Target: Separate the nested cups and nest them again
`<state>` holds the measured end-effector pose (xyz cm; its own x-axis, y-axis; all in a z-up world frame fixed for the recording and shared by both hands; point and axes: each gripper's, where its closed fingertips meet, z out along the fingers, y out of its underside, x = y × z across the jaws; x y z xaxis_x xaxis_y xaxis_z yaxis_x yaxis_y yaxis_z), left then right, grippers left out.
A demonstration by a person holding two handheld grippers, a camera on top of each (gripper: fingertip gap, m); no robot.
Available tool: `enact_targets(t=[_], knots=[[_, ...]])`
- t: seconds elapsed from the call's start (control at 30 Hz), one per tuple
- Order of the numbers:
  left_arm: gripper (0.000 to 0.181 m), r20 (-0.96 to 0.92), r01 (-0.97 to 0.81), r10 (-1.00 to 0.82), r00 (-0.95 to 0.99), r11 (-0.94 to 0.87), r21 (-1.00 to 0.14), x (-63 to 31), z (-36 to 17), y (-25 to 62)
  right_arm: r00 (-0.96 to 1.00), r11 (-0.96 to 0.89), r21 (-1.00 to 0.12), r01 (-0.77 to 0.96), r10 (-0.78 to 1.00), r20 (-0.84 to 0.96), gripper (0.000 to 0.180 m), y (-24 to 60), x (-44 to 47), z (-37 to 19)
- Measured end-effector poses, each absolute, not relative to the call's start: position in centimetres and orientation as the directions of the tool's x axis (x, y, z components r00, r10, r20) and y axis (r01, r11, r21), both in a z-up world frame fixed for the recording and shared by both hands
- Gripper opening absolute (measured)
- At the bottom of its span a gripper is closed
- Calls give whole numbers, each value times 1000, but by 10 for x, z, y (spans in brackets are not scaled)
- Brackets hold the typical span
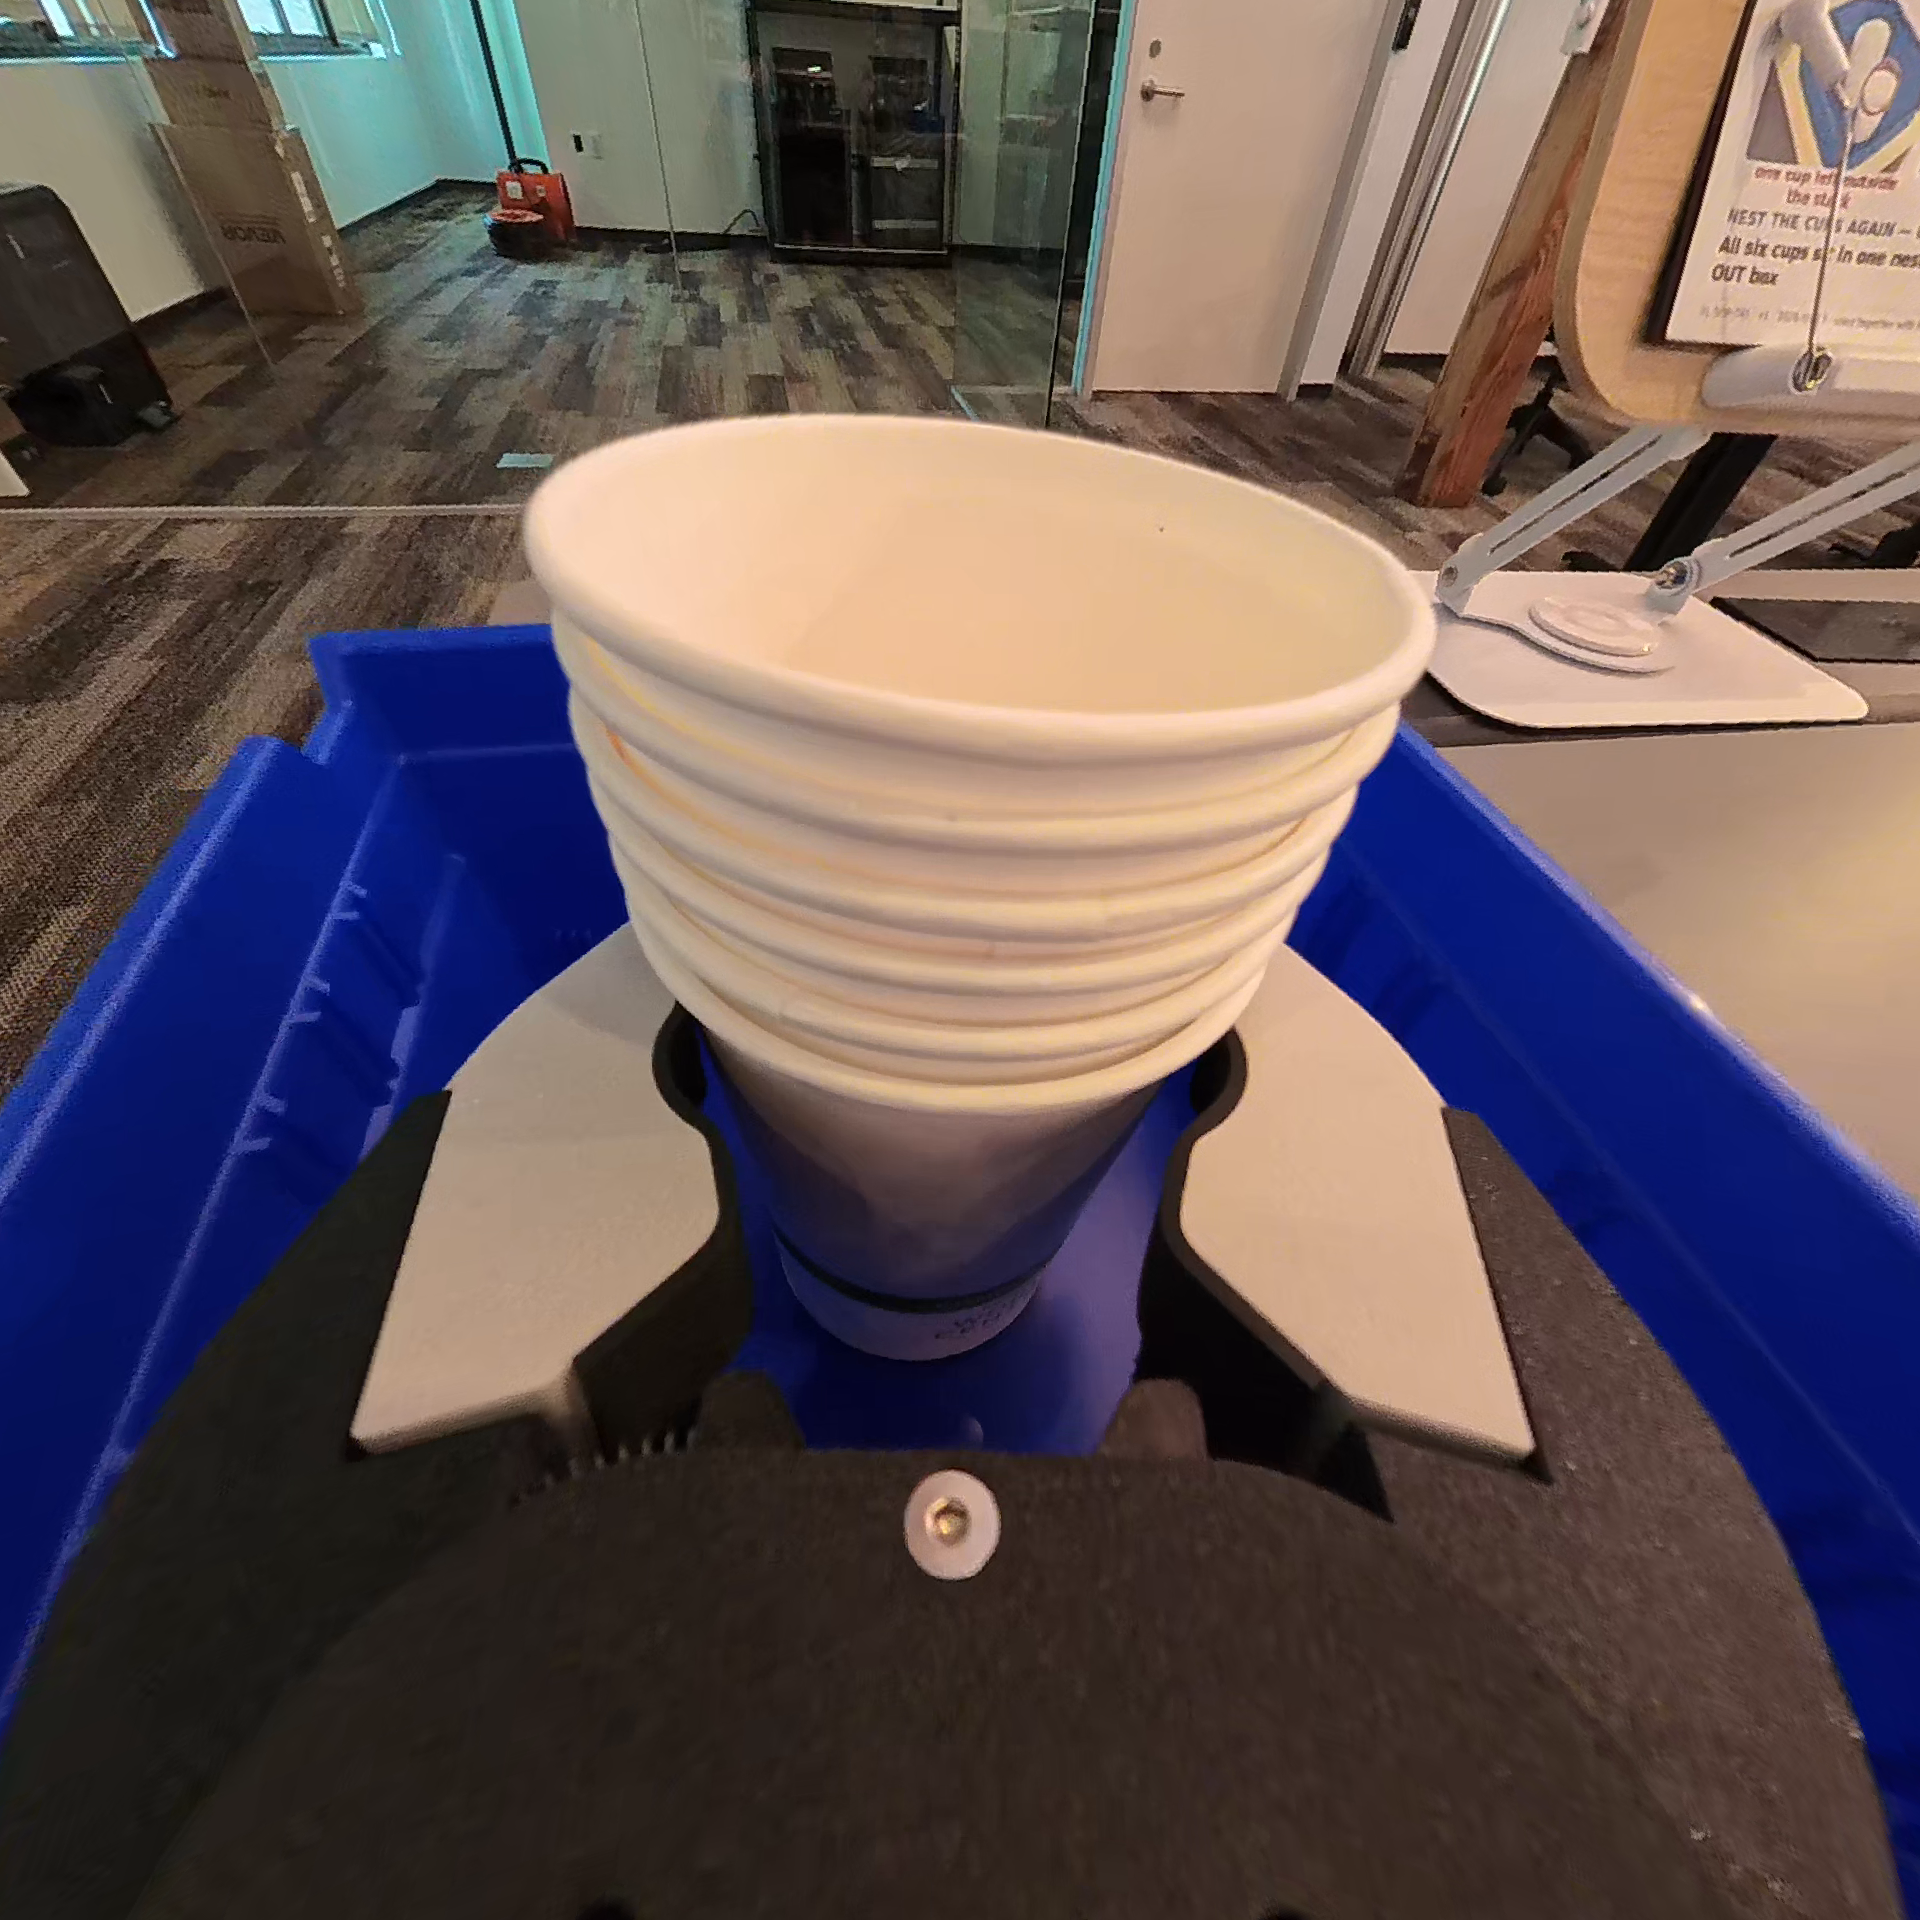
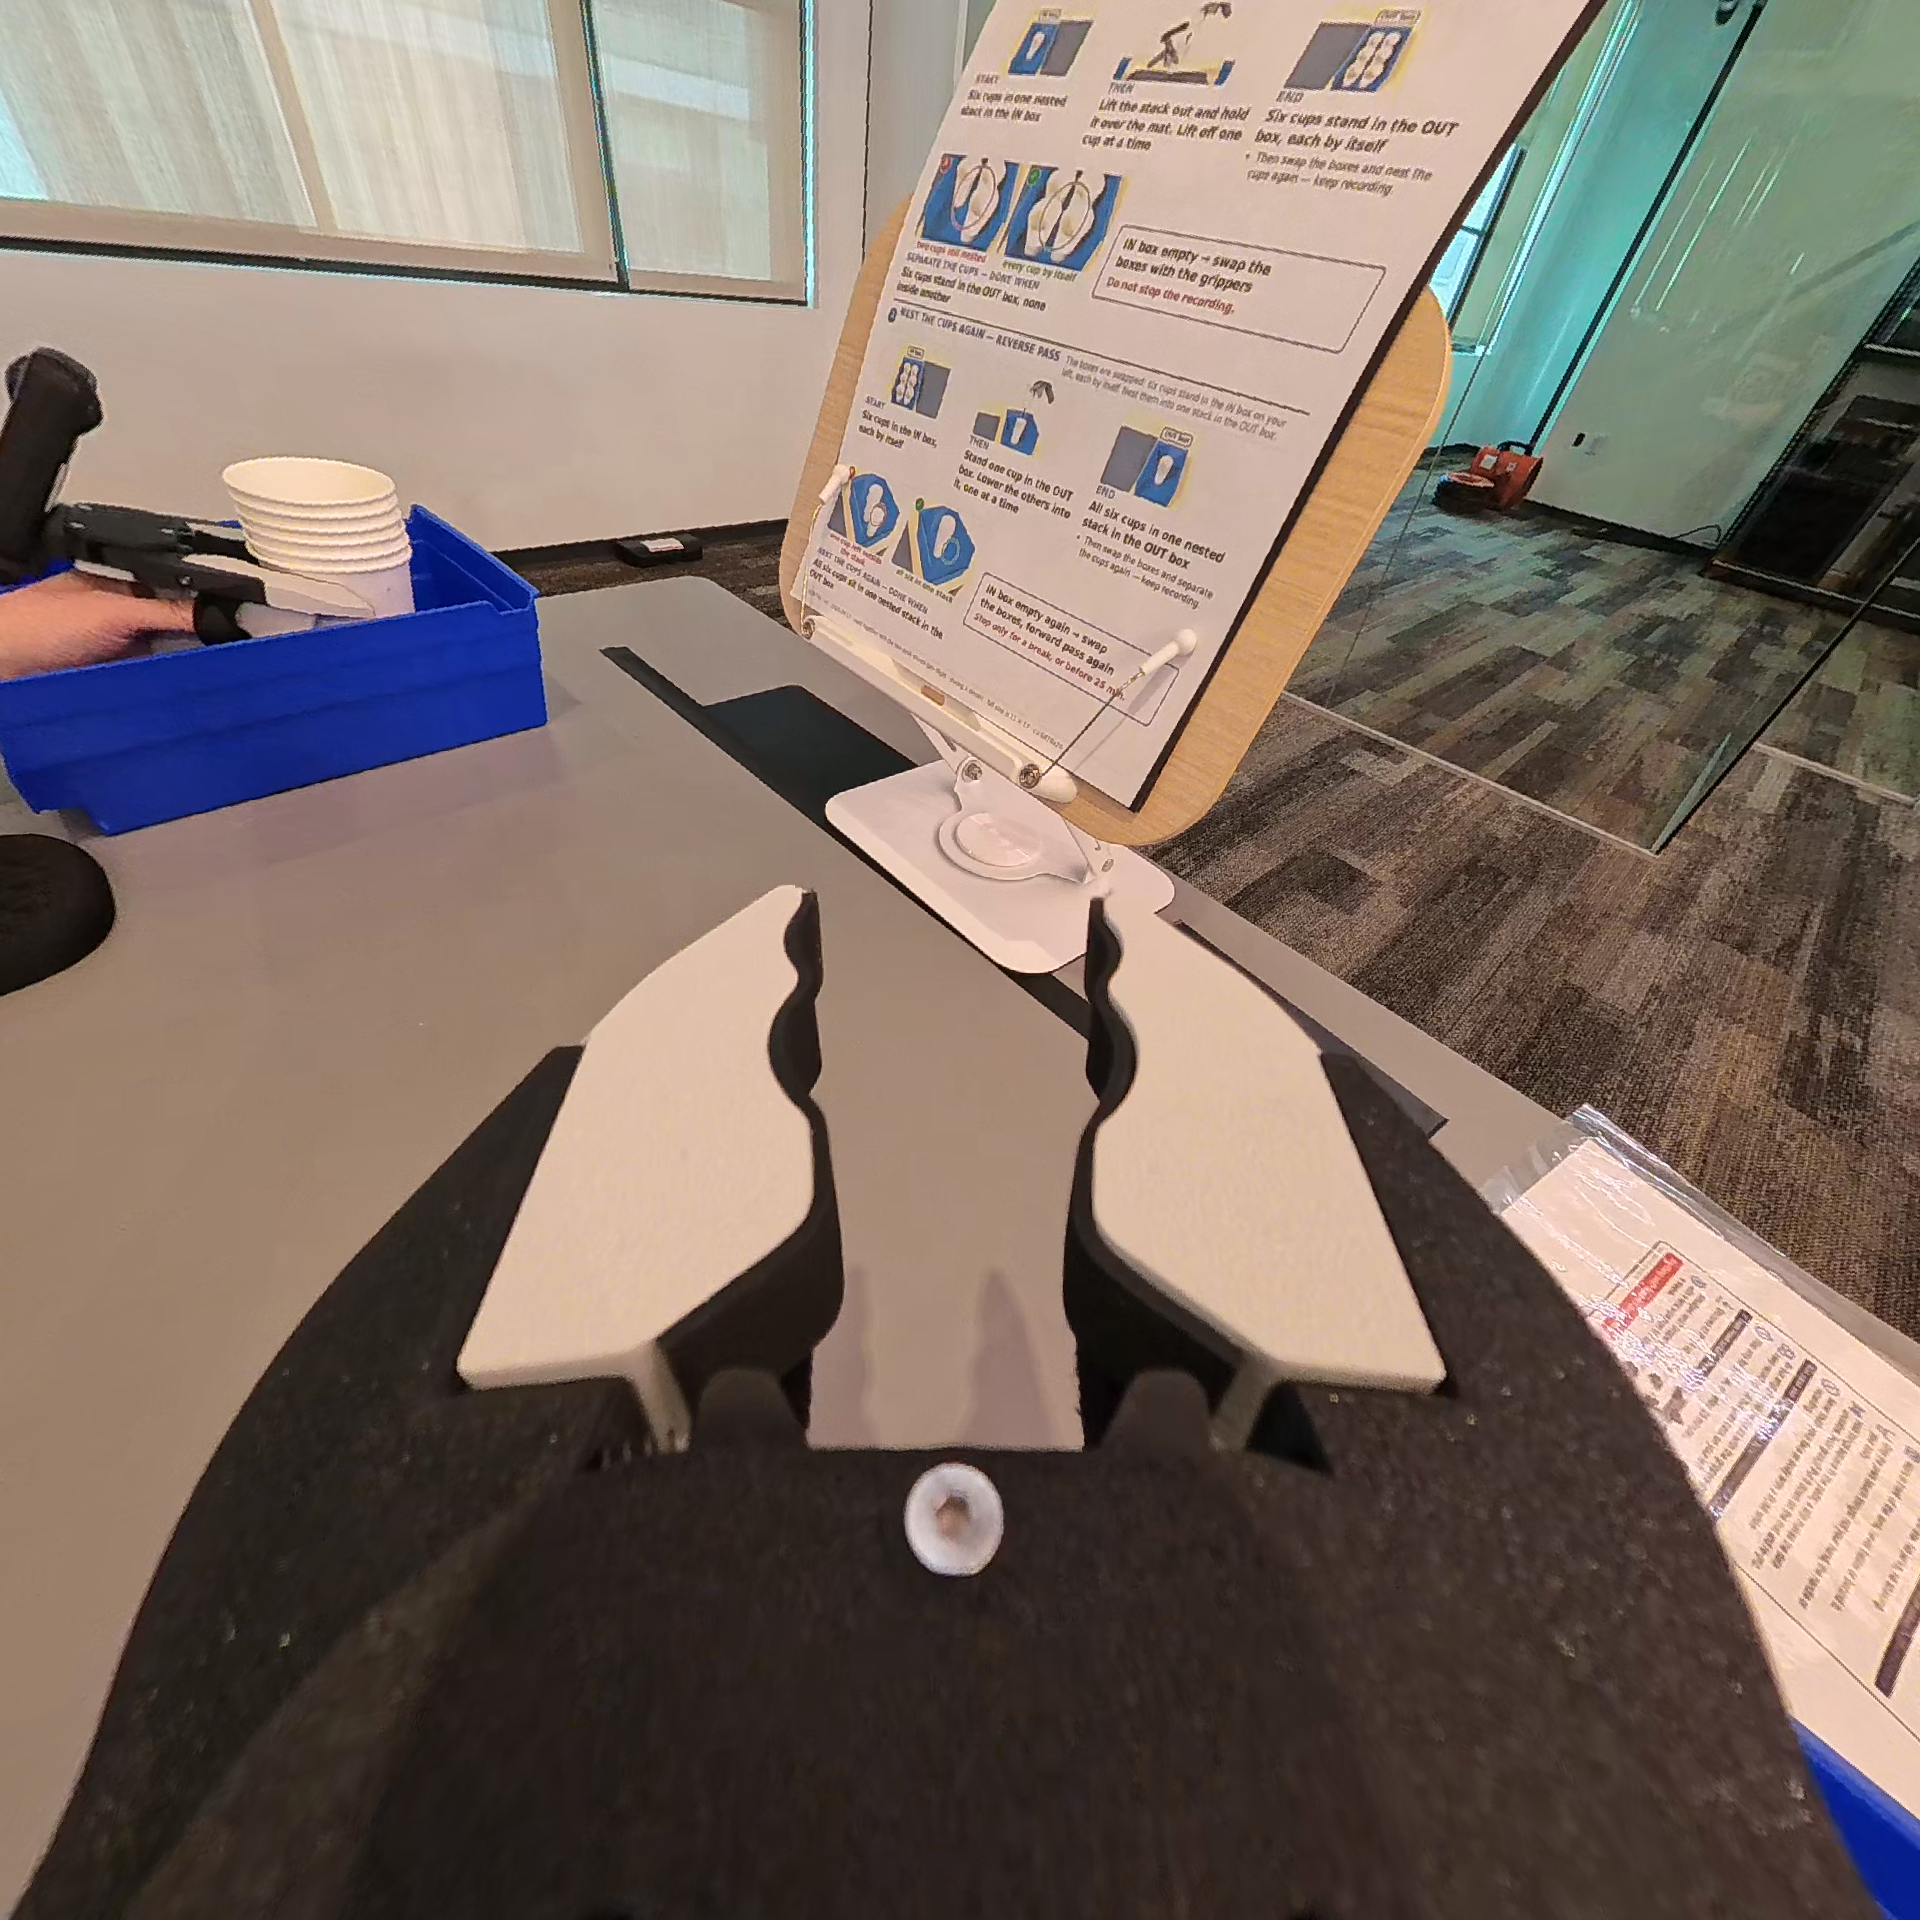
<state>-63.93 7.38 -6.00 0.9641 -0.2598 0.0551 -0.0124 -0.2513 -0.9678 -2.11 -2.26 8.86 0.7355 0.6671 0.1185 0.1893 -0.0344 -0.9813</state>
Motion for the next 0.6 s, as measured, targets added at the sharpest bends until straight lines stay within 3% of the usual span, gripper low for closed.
enact_targets(t=[0.3,0.6], knots=[[93,62,-5,-315,947,-208,-978,-634,-18,66,734,-45,-980,195,669,116,48,-21,-21,85],[93,31,-11,-528,849,-75,-997,-572,103,33,729,-43,-978,205,673,123,48,-20,-25,84]])
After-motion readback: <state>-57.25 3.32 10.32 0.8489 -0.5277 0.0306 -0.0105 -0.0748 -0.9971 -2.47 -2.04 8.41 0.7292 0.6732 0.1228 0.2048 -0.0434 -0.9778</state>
